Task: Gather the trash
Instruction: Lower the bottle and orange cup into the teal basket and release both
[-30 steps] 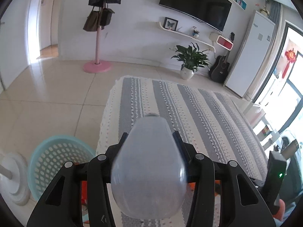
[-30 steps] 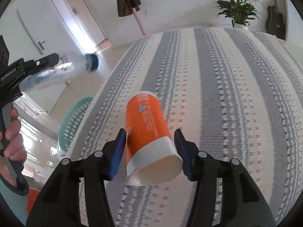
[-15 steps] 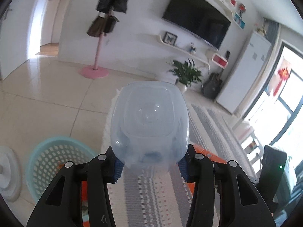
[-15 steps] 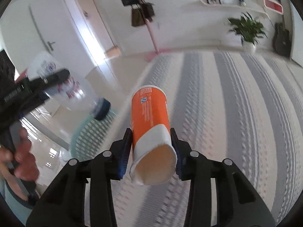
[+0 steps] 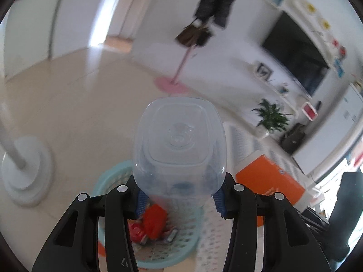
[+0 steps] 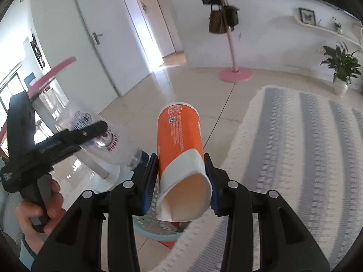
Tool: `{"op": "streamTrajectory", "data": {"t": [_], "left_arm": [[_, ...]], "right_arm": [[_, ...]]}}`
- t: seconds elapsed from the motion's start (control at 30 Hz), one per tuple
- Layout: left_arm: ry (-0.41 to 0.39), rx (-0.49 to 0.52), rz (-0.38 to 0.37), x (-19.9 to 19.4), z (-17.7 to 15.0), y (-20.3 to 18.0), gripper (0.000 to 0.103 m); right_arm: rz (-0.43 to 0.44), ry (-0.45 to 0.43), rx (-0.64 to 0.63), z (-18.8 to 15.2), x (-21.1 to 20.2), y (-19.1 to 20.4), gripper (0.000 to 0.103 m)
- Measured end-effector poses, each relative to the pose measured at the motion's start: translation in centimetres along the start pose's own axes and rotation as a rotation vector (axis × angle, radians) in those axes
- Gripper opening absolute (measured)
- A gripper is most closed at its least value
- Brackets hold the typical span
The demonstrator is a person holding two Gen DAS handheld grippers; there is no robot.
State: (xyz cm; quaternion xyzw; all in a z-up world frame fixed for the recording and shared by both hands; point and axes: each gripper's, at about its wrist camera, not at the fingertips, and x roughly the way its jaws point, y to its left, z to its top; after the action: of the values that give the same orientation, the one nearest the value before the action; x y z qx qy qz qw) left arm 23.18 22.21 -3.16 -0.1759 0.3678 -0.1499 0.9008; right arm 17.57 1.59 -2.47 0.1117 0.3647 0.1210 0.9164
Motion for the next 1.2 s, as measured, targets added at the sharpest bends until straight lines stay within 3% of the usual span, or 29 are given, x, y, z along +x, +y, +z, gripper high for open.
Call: {"op": "streamTrajectory", "data": {"t": [0.13,0.23,0.43,0.53,0.7,0.93,1.2], "left_arm": [[0.091,-0.033,0.030,2.9,-0.4,2.2,0.045],[0.134,-0.038,0.035,3.8,-0.2,2.8,0.045],[0.098,-0.024,0.041,3.0,0.6,2.6,0.065],[0.083,-0.006,0.036,2.5,0.6,1.7,0.064],[0.039,0.029,0.034,0.8,0.5,-0.3,0.063],[-0.110,0.102,0.038,-5.7,-0.4,-5.8,0.066],[-0.247,0.165,0.190,-12.5,-5.5,-9.2,0.079]], "right_arm": [[-0.013,0.055,0.014,-0.4,3.6,1.0,0.042],[0.048,0.128,0.073,-0.9,5.9,0.4,0.045],[0.072,0.186,0.145,-1.5,8.0,-1.0,0.053],[0.079,0.186,0.160,-2.1,7.5,-1.5,0.053],[0.073,0.155,0.148,-2.3,5.0,-2.0,0.053],[0.040,0.033,0.033,-0.9,-3.3,-0.8,0.053],[-0.076,-0.111,-0.104,-2.0,-10.3,0.7,0.053]]}}
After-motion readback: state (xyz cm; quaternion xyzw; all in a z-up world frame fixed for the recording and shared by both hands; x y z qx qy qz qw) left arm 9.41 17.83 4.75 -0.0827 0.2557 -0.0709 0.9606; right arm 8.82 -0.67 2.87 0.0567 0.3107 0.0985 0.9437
